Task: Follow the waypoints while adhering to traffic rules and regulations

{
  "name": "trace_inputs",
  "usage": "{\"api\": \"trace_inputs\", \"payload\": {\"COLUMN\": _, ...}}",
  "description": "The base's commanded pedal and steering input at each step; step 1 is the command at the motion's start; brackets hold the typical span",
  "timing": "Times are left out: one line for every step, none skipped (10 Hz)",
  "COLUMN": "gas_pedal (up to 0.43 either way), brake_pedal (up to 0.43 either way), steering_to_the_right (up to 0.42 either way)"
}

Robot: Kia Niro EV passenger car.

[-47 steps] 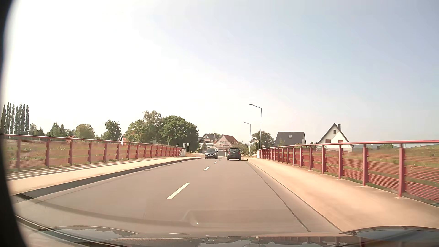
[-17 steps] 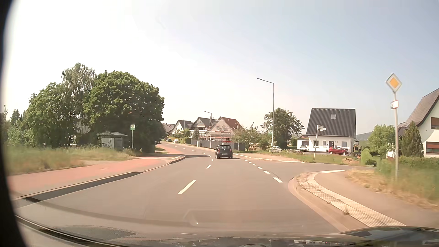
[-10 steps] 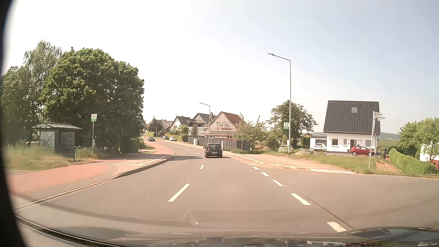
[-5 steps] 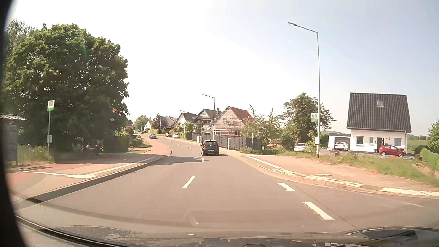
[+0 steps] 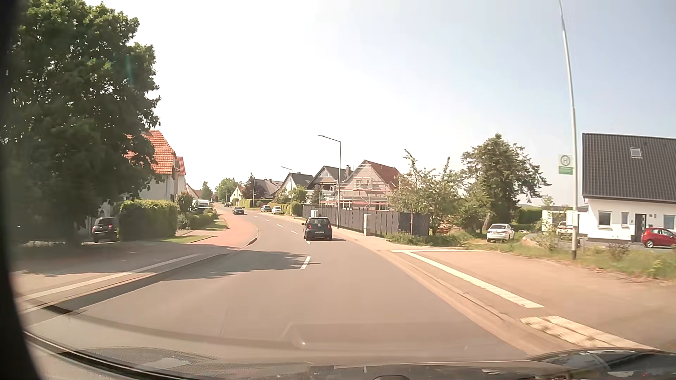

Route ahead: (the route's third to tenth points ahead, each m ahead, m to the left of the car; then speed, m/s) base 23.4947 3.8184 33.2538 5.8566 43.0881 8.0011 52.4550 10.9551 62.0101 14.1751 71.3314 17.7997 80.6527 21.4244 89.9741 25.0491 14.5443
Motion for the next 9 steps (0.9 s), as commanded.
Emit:
{"api": "trace_inputs", "payload": {"gas_pedal": 0.11, "brake_pedal": 0.0, "steering_to_the_right": -0.026}}
{"api": "trace_inputs", "payload": {"gas_pedal": 0.11, "brake_pedal": 0.0, "steering_to_the_right": -0.029}}
{"api": "trace_inputs", "payload": {"gas_pedal": 0.118, "brake_pedal": 0.0, "steering_to_the_right": -0.029}}
{"api": "trace_inputs", "payload": {"gas_pedal": 0.118, "brake_pedal": 0.0, "steering_to_the_right": -0.029}}
{"api": "trace_inputs", "payload": {"gas_pedal": 0.118, "brake_pedal": 0.0, "steering_to_the_right": -0.029}}
{"api": "trace_inputs", "payload": {"gas_pedal": 0.11, "brake_pedal": 0.0, "steering_to_the_right": -0.029}}
{"api": "trace_inputs", "payload": {"gas_pedal": 0.098, "brake_pedal": 0.0, "steering_to_the_right": -0.029}}
{"api": "trace_inputs", "payload": {"gas_pedal": 0.079, "brake_pedal": 0.0, "steering_to_the_right": -0.029}}
{"api": "trace_inputs", "payload": {"gas_pedal": 0.059, "brake_pedal": 0.0, "steering_to_the_right": -0.029}}
